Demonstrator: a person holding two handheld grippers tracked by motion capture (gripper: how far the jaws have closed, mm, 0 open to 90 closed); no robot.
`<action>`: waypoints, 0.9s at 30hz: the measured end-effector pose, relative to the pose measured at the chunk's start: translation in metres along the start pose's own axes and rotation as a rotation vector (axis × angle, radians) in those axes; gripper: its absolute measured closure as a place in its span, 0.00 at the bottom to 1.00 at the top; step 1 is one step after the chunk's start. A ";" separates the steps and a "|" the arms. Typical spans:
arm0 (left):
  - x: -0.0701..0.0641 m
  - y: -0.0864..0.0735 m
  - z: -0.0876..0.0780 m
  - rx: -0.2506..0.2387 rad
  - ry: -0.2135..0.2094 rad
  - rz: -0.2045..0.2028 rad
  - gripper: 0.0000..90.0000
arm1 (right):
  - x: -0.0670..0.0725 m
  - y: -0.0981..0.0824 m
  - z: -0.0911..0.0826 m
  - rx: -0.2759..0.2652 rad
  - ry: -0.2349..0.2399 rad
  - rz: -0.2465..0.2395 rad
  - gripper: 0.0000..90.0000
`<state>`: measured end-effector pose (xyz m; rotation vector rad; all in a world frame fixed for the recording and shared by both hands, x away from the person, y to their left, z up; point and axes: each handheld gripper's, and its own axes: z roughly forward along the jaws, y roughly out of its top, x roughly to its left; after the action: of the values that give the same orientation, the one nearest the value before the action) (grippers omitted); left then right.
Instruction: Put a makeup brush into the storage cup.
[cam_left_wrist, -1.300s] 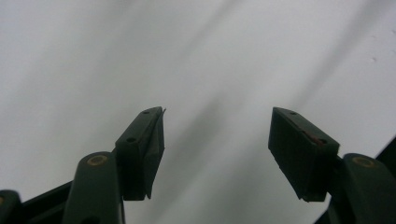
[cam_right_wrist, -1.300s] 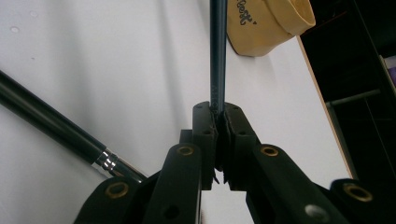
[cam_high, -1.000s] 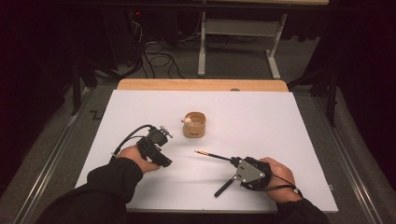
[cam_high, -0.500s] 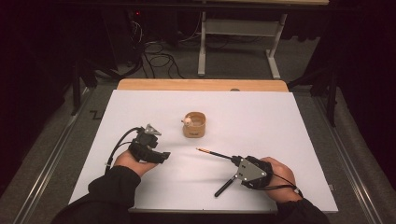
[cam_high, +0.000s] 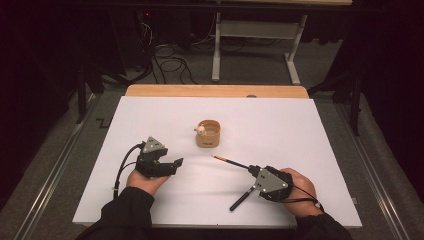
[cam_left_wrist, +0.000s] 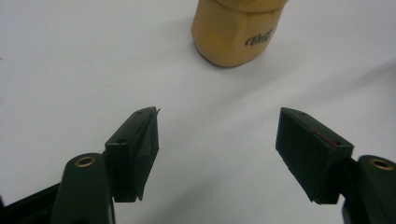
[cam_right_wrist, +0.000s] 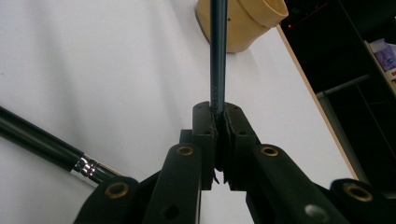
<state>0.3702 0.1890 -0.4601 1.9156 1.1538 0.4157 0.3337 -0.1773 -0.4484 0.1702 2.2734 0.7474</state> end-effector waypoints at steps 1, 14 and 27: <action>0.000 -0.002 0.002 -0.018 0.004 -0.007 0.32 | -0.001 0.000 0.000 -0.002 -0.003 -0.001 0.96; -0.005 -0.012 0.003 -0.105 -0.010 0.015 0.20 | -0.002 -0.002 0.000 -0.022 -0.019 0.055 0.96; -0.007 -0.017 -0.004 -0.206 -0.034 0.028 0.05 | -0.006 -0.006 0.003 -0.078 -0.007 0.221 0.96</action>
<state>0.3544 0.1891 -0.4703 1.7541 1.0222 0.4959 0.3405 -0.1832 -0.4499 0.3910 2.2377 0.9457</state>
